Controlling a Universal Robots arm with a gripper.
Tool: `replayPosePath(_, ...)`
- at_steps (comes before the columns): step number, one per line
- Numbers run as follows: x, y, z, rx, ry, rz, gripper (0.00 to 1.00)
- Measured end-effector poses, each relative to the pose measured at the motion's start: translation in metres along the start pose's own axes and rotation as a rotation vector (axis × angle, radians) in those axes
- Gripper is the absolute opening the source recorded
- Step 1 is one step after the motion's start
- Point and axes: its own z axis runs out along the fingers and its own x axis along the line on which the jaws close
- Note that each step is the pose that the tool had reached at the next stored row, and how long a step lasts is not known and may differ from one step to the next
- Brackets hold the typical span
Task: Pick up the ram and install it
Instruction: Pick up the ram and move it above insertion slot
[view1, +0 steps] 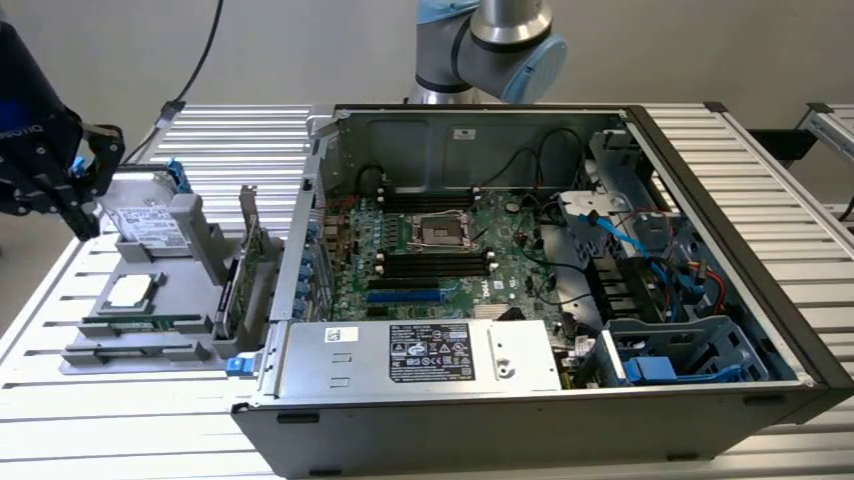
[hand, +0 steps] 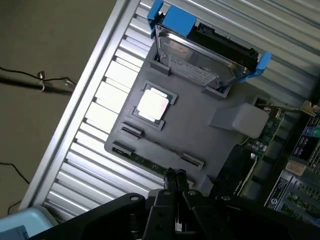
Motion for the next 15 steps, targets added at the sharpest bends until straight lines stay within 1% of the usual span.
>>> replayPosePath(15,0.0000,-0.0001,0.0021,0.0047,0.0127,-0.272,0.10)
